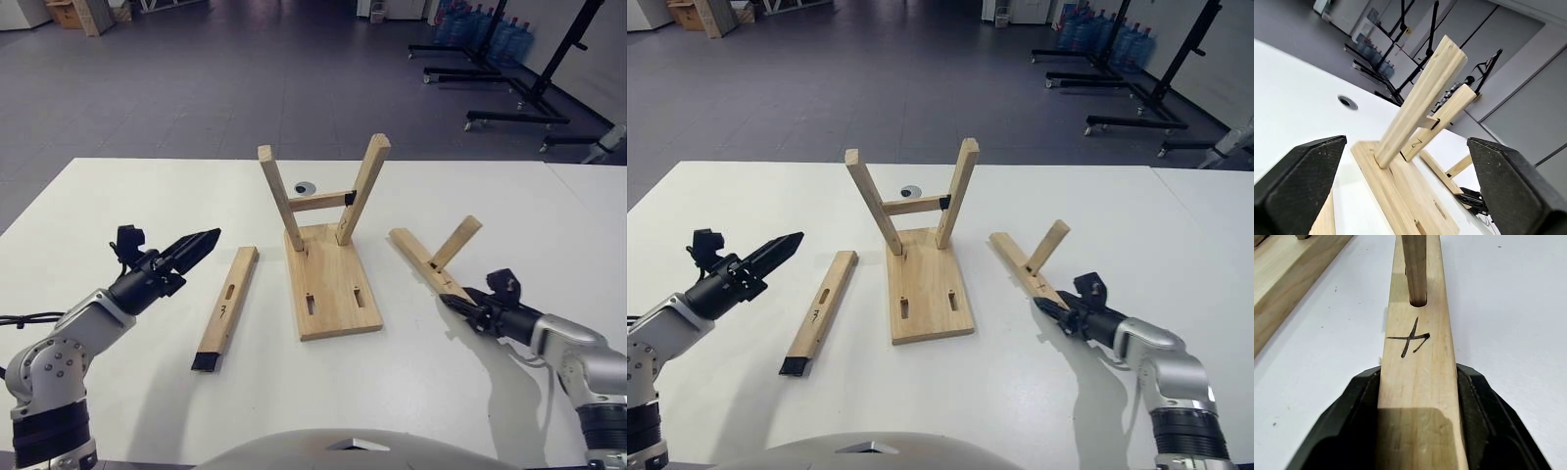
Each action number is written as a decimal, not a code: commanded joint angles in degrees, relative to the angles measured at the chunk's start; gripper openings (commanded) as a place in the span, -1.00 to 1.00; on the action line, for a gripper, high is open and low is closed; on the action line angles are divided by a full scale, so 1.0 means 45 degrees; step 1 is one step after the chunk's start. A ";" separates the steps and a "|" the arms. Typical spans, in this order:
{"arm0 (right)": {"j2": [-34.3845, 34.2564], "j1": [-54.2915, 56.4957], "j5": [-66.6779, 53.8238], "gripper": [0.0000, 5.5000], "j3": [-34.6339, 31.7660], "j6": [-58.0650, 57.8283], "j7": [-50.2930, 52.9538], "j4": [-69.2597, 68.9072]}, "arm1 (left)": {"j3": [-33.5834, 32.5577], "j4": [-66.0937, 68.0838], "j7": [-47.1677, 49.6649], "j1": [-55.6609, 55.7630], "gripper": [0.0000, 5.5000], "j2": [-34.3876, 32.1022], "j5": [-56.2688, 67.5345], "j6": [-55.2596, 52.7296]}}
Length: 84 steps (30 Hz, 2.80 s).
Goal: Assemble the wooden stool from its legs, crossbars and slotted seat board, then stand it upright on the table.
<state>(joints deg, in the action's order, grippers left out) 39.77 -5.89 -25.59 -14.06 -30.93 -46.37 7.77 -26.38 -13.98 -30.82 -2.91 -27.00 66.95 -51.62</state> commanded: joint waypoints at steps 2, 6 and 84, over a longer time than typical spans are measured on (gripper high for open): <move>0.0933 0.0086 -0.1404 -0.26 -0.0936 -0.0372 -0.2663 0.0562 | -0.0262 0.0516 0.0045 0.0215 0.65 -0.0301 0.0895 -0.0671; 0.1060 0.0973 -0.3441 -0.26 -0.1523 -0.1773 -0.3904 -0.0717 | -0.0226 0.0140 0.0940 0.1111 0.65 -0.0136 0.3047 -0.1254; -0.3063 0.2109 -0.9495 -0.26 0.2195 -0.4779 -0.0553 -0.6750 | 0.5651 -0.1176 0.4583 0.2985 -0.11 0.2912 0.6099 0.1282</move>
<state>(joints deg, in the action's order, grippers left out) 26.12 3.01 -67.03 -4.01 -52.48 -48.42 -21.91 -0.61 -20.20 -10.77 9.87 -13.55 95.12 -45.74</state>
